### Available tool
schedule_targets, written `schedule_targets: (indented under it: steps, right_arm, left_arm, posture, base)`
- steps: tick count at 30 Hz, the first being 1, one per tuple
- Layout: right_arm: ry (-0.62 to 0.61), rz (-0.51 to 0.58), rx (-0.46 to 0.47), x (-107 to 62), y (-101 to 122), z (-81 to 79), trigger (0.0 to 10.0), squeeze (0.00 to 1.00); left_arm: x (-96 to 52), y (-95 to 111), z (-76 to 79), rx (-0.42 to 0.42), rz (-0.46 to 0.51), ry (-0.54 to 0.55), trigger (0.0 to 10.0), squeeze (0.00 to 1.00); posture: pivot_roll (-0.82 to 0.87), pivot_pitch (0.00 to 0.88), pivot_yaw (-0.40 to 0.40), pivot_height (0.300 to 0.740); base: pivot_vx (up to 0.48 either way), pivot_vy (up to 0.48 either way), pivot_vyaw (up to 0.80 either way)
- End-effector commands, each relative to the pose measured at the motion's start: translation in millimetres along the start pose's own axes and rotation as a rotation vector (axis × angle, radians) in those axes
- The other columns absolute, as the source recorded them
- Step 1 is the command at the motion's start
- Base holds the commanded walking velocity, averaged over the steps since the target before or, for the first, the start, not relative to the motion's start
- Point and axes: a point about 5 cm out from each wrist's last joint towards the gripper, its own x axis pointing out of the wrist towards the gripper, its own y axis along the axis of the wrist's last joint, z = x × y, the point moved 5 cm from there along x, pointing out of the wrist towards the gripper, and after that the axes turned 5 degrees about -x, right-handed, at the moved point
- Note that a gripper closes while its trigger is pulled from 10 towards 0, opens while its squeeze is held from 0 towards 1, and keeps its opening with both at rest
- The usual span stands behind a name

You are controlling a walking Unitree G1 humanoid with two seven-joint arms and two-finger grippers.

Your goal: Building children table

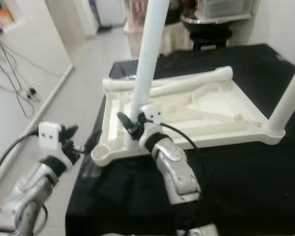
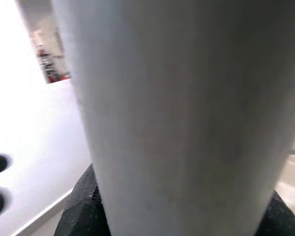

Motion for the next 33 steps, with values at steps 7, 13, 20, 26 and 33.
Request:
schedule_targets:
  steps: [7,13,20,26,33]
  right_arm:
    - [0.042,0.022,-0.014,3.7,8,-6.9,10.0,0.0]
    - [0.023,0.022,-0.018,3.5,10,-3.3,10.0,0.0]
    - [0.008,0.011,-0.01,1.2,7,-1.6,10.0,0.0]
    - [0.009,0.009,-0.01,1.3,7,-3.1,10.0,0.0]
    - [0.036,0.022,-0.024,7.1,12,-3.0,10.0,0.0]
  left_arm:
    - [-8.0,-14,-6.7,0.016,-0.055,0.031,10.0,0.0]
    - [-12.3,-23,2.9,0.016,-0.089,-0.011,10.0,0.0]
    - [-14.4,-28,6.5,0.013,-0.108,-0.025,10.0,0.0]
    - [-14.4,-29,3.9,0.013,-0.113,-0.02,10.0,0.0]
    - [-15.3,-28,5.2,0.025,-0.121,-0.035,10.0,0.0]
  posture:
    - [0.0,0.067,0.128,0.74]
    - [0.0,0.086,0.128,0.74]
    - [0.0,0.096,0.129,0.74]
    - [0.0,0.109,0.13,0.74]
    - [0.0,0.137,0.133,0.74]
  base:
    - [0.0,0.48,0.0]
    - [0.0,0.08,0.0]
    - [0.0,0.0,0.0]
    - [0.0,0.0,0.0]
    - [0.0,0.0,0.0]
